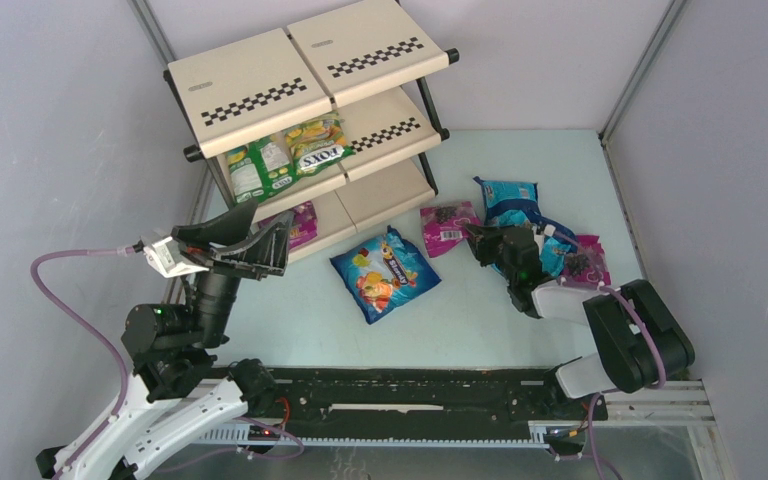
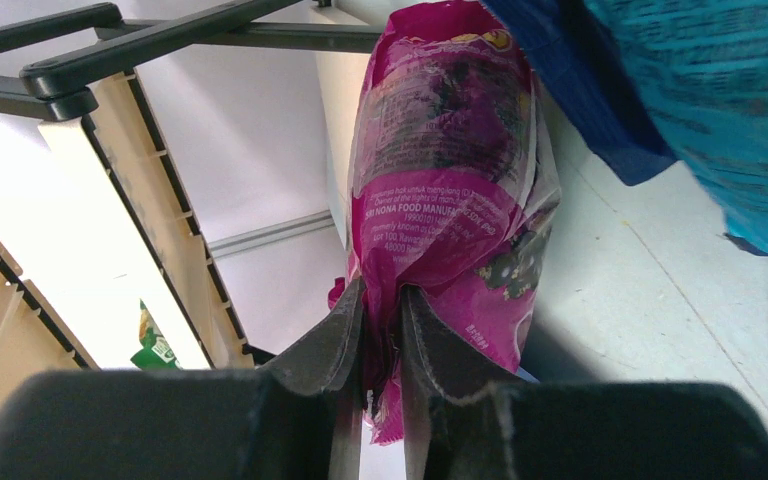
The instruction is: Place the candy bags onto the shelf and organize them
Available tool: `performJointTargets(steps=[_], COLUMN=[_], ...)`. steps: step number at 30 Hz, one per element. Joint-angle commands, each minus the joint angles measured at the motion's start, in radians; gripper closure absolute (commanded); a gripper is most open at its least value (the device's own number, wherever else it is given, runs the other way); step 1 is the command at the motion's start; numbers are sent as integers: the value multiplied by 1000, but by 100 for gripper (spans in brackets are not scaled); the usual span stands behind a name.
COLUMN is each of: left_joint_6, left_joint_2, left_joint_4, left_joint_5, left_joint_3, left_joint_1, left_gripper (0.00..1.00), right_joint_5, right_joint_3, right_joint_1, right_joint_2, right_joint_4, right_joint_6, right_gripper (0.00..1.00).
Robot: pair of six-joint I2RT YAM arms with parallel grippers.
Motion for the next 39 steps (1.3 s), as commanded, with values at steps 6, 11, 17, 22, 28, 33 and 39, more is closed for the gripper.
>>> performJointTargets(steps=[6, 11, 17, 22, 28, 33, 39], left_joint_6=[19, 16, 21, 20, 27, 28, 30], left_joint_2=[11, 14, 6, 3, -9, -17, -22], left_joint_4=[27, 29, 29, 28, 30, 33, 36], left_joint_5=[0, 0, -5, -4, -14, -19, -24], left_joint_3=[-15, -17, -17, -16, -18, -19, -21], left_joint_1=[-7, -8, -9, -10, -9, -11, -20], left_gripper=[0, 0, 0, 0, 0, 0, 0], right_joint_5=[-36, -40, -26, -3, -12, -12, -45], right_joint_3=[195, 269, 389, 525, 676, 743, 815], right_joint_1=[69, 107, 166, 216, 259, 279, 293], right_joint_2=[72, 130, 295, 485, 671, 742, 805], right_joint_4=[204, 229, 330, 436, 456, 416, 351], right_joint_6=[51, 62, 70, 78, 46, -16, -52], right_gripper=[94, 94, 94, 94, 94, 93, 92])
